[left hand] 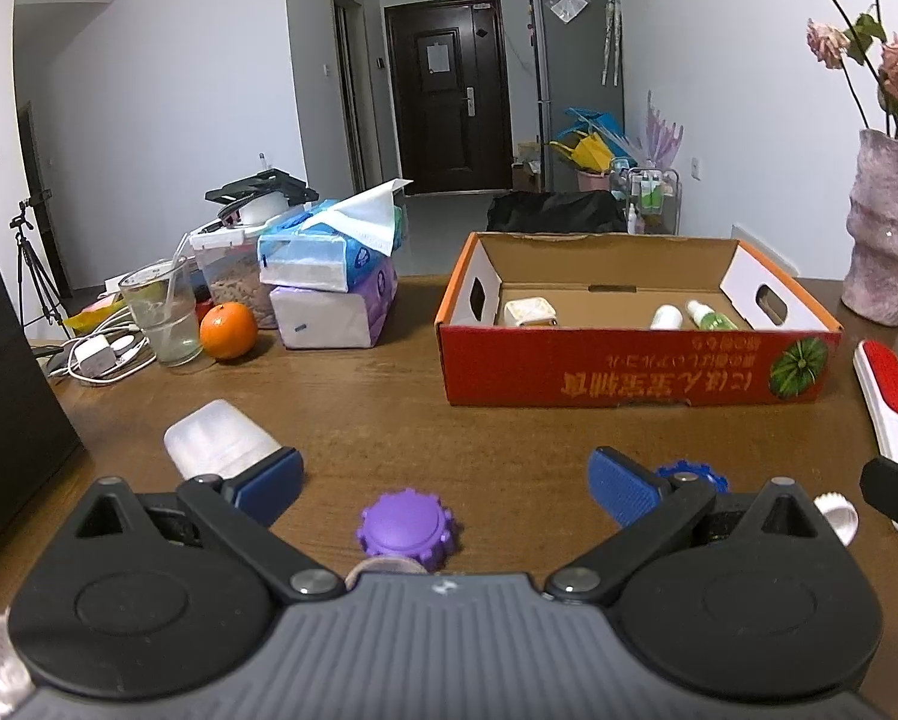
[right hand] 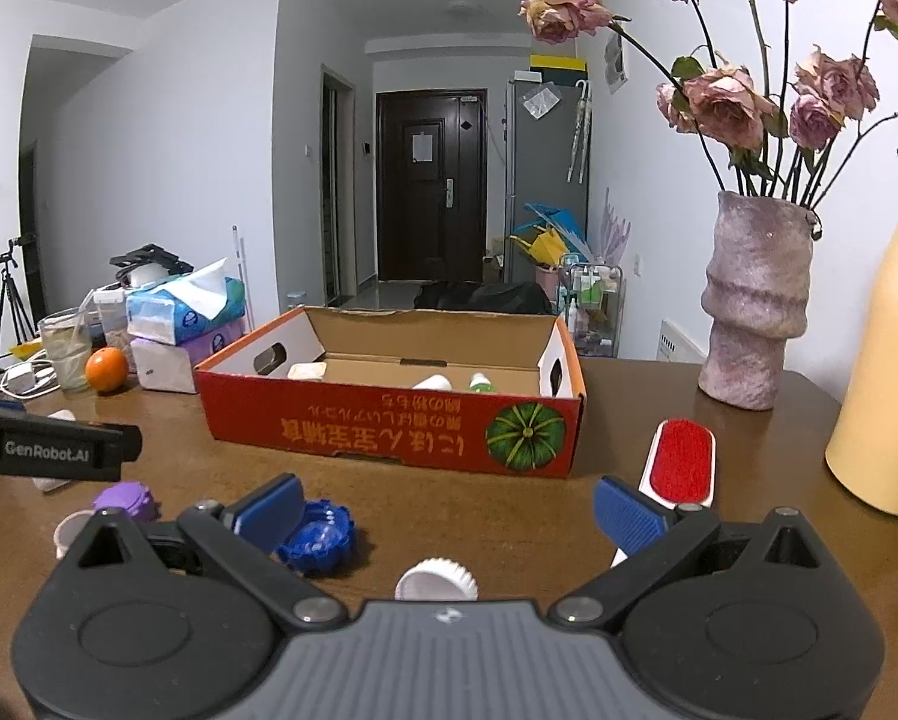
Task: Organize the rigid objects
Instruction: 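Withdraw both tools from the box back over the table, then move the left tool to the white tape roll and close on it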
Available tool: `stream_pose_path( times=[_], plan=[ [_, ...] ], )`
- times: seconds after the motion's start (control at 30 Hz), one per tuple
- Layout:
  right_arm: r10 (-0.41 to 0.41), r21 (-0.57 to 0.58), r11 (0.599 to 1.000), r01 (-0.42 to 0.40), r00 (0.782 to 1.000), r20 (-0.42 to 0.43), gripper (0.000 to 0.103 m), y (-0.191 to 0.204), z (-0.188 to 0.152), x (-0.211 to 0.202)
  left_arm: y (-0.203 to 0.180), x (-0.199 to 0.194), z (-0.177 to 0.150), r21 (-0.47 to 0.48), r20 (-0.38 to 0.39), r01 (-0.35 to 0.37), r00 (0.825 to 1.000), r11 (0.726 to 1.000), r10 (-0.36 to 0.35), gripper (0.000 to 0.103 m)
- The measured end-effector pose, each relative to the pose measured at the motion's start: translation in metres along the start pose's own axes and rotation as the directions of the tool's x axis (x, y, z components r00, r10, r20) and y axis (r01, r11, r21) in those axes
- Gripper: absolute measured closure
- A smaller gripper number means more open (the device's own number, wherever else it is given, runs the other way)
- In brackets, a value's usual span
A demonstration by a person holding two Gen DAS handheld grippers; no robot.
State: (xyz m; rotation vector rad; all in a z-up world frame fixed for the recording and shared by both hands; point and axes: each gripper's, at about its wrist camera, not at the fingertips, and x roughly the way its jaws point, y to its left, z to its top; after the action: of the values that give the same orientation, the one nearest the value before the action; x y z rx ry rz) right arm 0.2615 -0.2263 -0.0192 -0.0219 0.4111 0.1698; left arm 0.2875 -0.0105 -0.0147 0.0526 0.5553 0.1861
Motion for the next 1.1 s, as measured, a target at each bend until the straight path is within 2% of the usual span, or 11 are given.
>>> stream_pose_path(
  times=[0.53,0.93,1.1],
  plan=[
    [-0.012,0.003,1.000,0.013,0.999,-0.038,0.000,0.009,-0.030,-0.021,0.011,-0.017,-0.038,0.017,-0.053,0.009,0.999,1.000,-0.008,0.000],
    [-0.012,0.015,1.000,0.013,0.998,-0.057,0.000,0.009,-0.041,-0.014,0.019,0.020,-0.051,0.000,-0.156,-0.007,0.988,1.000,0.007,0.000],
    [-0.013,0.020,1.000,0.015,0.997,-0.070,0.000,0.008,-0.043,-0.009,0.025,0.035,-0.052,-0.018,-0.188,-0.022,0.982,1.000,0.018,0.005]
  ],
)
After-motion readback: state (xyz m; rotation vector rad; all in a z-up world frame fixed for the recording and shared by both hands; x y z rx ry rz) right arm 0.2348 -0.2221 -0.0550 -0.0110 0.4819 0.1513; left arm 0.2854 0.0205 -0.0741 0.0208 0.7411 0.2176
